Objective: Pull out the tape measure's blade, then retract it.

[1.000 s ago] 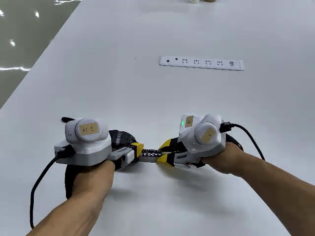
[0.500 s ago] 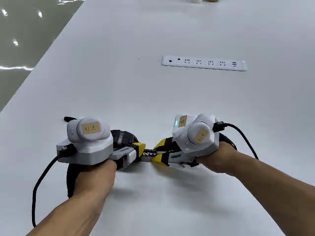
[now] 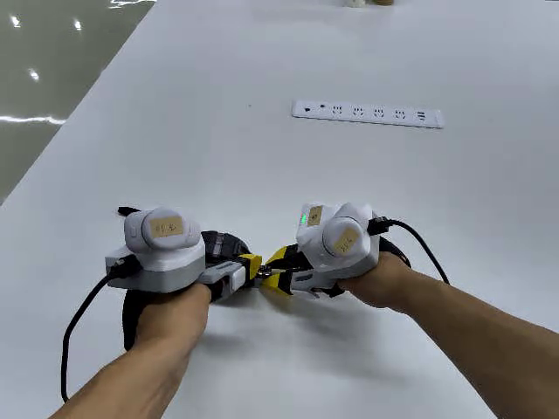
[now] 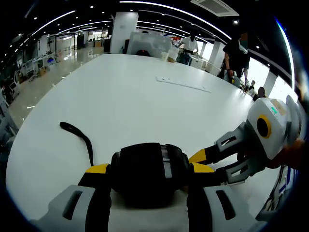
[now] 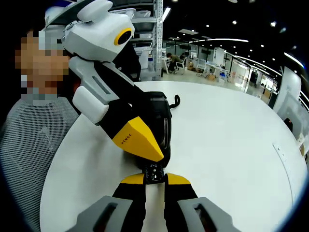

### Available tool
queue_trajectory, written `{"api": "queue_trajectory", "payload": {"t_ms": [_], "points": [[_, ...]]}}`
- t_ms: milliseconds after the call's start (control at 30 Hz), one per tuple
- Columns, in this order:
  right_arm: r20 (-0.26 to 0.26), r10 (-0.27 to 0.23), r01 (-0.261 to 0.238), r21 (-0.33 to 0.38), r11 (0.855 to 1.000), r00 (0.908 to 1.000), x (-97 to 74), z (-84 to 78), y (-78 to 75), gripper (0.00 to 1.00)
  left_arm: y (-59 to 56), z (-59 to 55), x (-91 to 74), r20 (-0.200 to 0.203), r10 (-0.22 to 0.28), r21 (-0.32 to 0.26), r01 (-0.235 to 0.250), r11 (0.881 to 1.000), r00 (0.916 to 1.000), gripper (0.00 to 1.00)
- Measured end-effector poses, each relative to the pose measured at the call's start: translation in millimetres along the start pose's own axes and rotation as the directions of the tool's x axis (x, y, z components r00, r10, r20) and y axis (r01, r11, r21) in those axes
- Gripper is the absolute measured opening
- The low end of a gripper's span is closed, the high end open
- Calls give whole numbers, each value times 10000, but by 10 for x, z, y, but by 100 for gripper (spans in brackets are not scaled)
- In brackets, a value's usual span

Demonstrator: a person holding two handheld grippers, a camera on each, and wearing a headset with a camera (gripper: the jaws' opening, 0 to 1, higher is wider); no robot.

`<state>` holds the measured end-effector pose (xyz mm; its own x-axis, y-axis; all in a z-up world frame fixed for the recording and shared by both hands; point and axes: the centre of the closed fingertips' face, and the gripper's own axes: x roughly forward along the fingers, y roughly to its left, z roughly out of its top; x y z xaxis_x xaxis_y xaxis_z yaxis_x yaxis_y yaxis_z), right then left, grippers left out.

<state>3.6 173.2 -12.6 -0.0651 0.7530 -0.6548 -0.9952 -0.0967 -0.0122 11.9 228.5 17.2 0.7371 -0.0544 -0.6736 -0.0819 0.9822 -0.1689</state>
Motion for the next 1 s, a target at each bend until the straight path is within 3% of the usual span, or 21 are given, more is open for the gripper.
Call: {"api": "queue_trajectory", "payload": {"t_ms": [1000], "points": [[-226, 3, -10, -317, 9995, 9997, 44, 37, 14, 12, -5, -10, 12, -136, 16, 159, -14, 9999, 9999, 61]]}}
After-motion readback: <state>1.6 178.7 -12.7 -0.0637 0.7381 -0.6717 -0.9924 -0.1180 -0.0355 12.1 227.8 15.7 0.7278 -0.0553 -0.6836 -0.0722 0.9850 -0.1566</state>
